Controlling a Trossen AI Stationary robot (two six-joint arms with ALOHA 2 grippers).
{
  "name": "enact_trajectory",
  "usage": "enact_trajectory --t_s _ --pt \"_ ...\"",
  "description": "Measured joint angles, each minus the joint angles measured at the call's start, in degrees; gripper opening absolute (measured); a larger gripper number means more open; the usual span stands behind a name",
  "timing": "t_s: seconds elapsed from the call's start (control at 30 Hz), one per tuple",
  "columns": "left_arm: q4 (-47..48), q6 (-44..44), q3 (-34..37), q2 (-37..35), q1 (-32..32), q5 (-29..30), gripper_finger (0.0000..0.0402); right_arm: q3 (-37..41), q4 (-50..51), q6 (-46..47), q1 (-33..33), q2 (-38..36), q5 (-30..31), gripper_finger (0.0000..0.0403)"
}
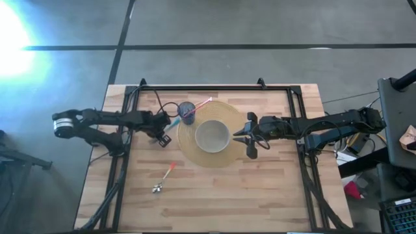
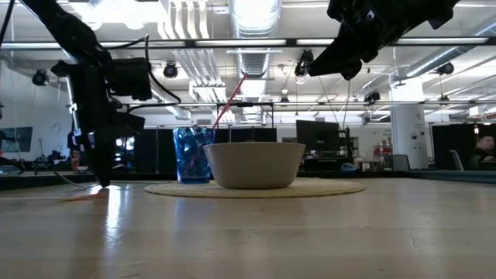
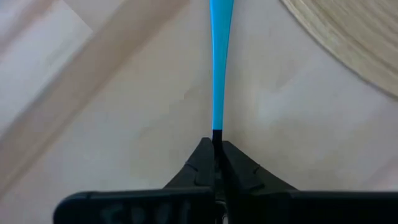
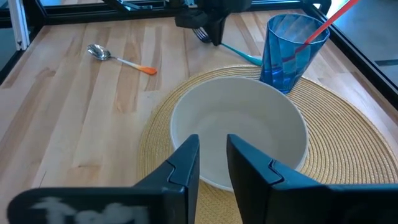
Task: Pick & Place Utensil
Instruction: Put the blue fork into the gray bowl on the brown mat
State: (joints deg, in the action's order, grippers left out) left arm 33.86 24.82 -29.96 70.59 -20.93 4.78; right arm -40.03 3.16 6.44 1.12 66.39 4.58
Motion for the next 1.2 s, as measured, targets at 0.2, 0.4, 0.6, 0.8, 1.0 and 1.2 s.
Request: enact_trajectory --t_s 0.2,0.4,0.6,0.8,1.0,1.2 --pt "1.6 0.6 -0.1 -3.0 0.0 -0.2 0.0003 0.0 0.0 0.0 0.0 0.0 0.0 0.0069" --pt "3.7 0.7 -0.2 -6.8 0.0 1.6 0.0003 0.0 0.0 0.0 0.0 0.0 0.0 0.0068" --pt "5.8 0.9 -1.3 -11.7 0.0 4.8 0.0003 0.0 0.0 0.0 0.0 0.0 0.0 0.0068" --pt "6.2 0.3 -3.8 -16.8 0.0 7.1 0.0003 0.0 0.0 0.0 0.0 0.0 0.0 0.0068" --pt "6.1 -1.2 -7.3 -21.1 0.0 13.0 0.0004 0.0 0.0 0.0 0.0 0.0 0.0 0.0068" --pt "5.2 -2.4 -11.2 -23.8 0.0 18.7 0.0003 0.0 0.0 -0.4 0.0 0.0 0.0 0.0068"
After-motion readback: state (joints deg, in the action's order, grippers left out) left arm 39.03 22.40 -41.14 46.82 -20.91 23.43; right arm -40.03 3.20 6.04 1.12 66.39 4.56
